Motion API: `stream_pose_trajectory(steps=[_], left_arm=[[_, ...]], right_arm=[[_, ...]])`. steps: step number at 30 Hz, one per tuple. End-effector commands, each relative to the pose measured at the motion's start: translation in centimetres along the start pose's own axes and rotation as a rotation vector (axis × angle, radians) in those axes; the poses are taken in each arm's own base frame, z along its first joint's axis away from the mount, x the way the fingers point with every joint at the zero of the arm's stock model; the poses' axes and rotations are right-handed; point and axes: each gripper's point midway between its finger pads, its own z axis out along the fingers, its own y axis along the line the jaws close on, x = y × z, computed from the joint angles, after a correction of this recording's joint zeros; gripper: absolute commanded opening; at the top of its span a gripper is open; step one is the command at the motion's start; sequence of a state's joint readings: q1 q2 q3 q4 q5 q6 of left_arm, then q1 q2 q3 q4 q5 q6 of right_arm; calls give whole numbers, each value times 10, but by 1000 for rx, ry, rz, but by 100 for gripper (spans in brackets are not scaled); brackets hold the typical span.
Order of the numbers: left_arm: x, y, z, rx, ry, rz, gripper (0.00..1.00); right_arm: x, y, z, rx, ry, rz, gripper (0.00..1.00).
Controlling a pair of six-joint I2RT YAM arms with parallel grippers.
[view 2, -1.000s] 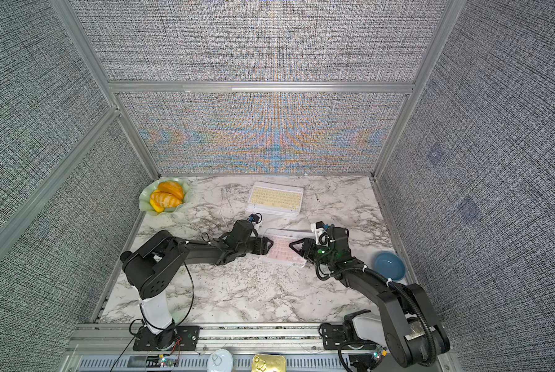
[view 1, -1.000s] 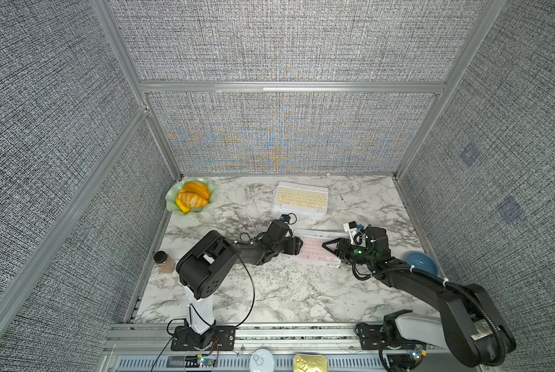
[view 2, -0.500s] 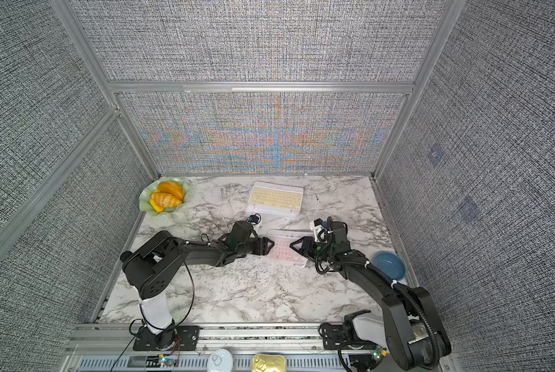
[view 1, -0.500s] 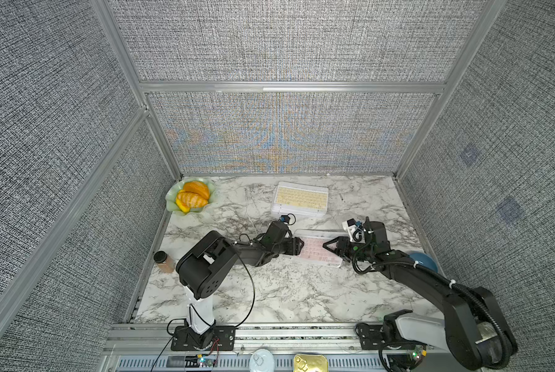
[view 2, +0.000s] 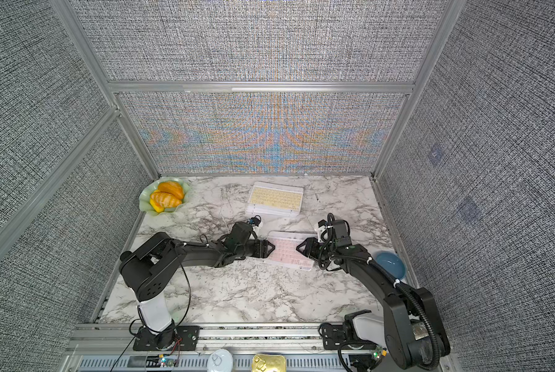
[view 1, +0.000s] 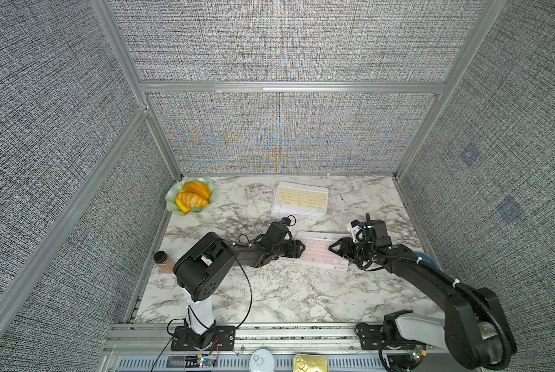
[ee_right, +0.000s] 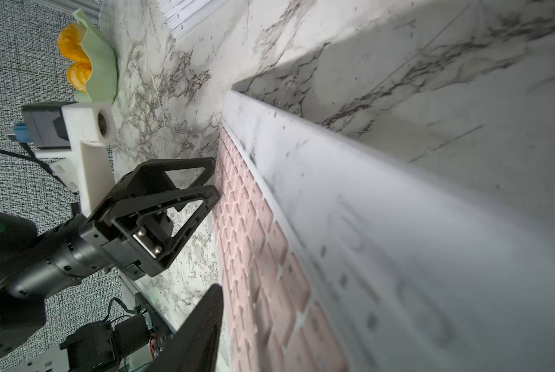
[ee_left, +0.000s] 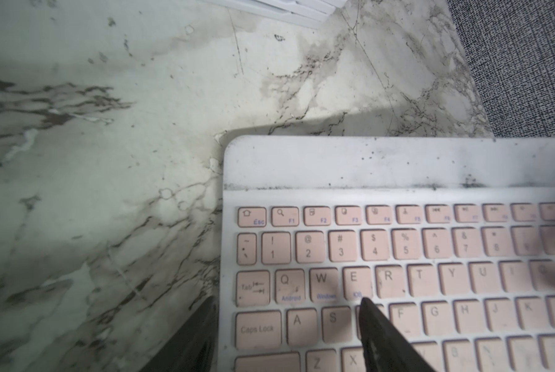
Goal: Stack the numeric keypads
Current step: Pick up the numeric keypad from the center of the board.
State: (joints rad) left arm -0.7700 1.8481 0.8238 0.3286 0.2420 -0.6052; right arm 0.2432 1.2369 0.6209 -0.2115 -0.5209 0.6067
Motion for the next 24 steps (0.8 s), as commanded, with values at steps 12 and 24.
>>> stream_pose_trajectory(steps=[12, 24], left_arm=[[71, 32, -6, -120, 280, -105, 70], [70, 32, -6, -124, 279, -99, 70]], right_arm=[[-1, -17, -10, 99, 20, 0, 52], [0, -12, -18, 37, 21, 64, 50]])
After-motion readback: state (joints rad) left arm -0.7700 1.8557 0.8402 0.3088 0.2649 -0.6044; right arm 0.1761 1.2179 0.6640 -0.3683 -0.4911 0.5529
